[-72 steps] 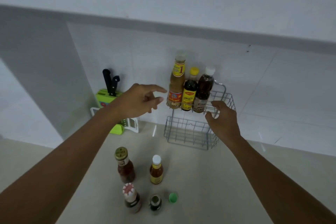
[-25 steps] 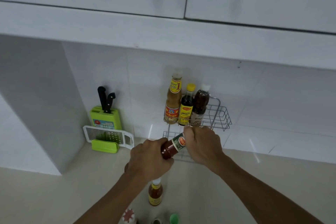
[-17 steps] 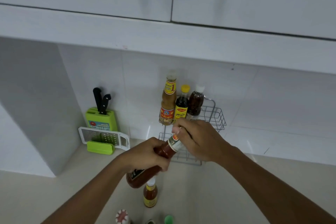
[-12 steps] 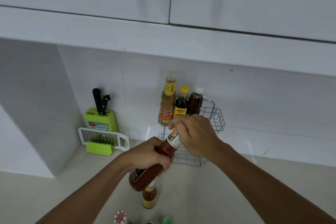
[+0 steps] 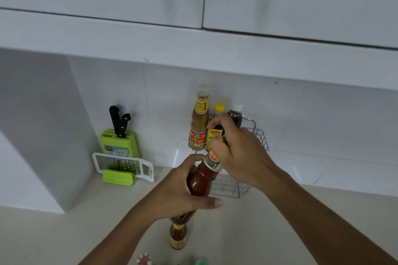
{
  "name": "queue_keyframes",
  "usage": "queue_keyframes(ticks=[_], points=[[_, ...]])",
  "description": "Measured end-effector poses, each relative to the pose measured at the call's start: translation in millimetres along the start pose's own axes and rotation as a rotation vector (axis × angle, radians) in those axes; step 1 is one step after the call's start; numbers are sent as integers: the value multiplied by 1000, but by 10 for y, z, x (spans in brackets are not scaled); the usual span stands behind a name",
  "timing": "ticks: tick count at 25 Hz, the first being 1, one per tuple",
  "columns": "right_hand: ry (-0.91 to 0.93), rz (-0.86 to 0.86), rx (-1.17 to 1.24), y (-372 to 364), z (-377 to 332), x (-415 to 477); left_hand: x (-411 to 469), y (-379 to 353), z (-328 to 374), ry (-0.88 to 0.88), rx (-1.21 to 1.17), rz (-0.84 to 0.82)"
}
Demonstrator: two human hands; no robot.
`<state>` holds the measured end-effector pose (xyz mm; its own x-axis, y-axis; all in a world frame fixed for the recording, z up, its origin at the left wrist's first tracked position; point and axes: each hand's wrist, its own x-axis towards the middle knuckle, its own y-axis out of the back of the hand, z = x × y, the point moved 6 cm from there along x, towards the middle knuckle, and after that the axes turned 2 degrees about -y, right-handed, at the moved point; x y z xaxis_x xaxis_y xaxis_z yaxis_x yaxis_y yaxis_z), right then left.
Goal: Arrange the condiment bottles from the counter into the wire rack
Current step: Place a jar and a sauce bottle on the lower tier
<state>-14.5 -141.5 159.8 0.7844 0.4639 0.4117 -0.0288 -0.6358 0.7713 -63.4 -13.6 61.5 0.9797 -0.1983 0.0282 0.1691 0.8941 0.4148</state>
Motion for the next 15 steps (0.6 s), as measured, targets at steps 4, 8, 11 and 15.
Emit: queue_keyframes(ticks=[4,8,11,15], points=[[20,-138,-116,141,9,78,2,-23,4,11,-88,-133],[-103,-172,-183,13,252,89,82,31,-54,85,-24,-97],[-222,-106,-130,-121,442,43,98,89,-73,55,323,140],[-367,-38,136,-258,555,-79,111,95,-145,-43,658,386]])
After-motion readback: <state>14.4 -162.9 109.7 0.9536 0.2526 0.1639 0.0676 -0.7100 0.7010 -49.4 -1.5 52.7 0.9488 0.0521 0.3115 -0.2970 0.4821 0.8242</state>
